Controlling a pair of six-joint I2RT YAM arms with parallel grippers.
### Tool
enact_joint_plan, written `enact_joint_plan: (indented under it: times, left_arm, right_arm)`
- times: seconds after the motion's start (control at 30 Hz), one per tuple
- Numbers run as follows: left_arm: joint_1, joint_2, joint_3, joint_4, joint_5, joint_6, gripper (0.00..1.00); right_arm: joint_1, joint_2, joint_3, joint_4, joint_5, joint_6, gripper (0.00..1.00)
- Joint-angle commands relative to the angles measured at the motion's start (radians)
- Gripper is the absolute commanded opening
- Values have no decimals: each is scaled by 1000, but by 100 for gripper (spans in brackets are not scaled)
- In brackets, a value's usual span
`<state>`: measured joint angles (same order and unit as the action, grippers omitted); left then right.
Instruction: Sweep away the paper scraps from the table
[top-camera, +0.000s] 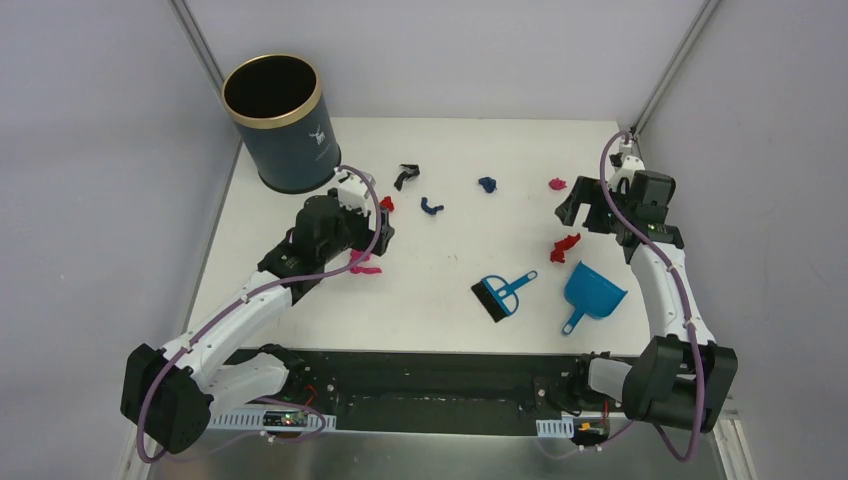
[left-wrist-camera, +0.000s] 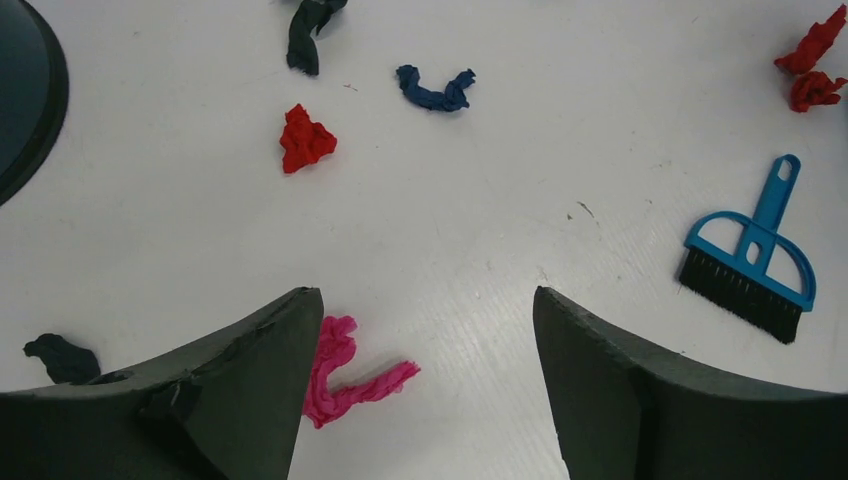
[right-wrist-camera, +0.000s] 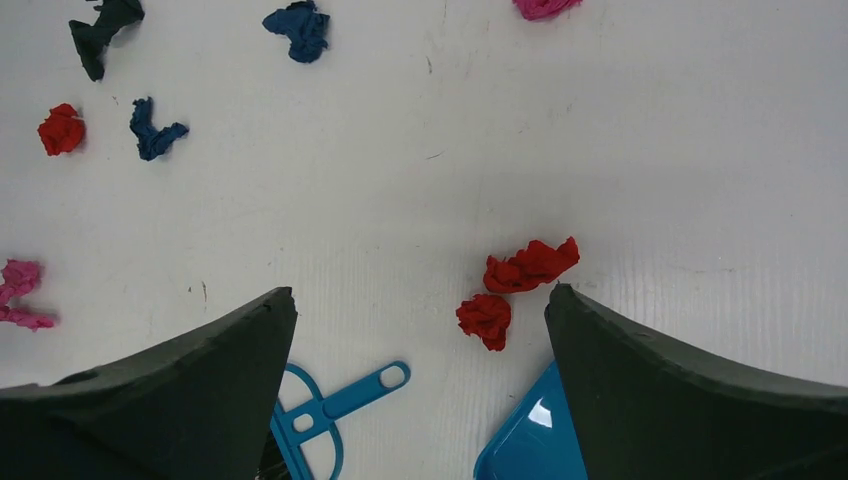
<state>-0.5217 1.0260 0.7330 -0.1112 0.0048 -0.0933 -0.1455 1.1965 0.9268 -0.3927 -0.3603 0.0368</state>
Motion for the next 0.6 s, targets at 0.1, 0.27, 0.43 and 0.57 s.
enact_joint_plan:
  times: [0.1,0.27,0.43,0.57]
  left_arm:
    - [7,22,52,28,107,-11,75]
    - [7,59,63,21,230,7,72]
    - [-6,92,70,12,363,57,64]
    - [-66,140,77,-8,398,83,61]
  right_arm:
    - [-14,-86,-47,66,-111,-67,100]
    - [-23,-79,-84,36,-250,-187,100]
    - [-23,-28,-32,-31,-317,-236,92]
    - [-20,50,91,-265,-462,-345,72]
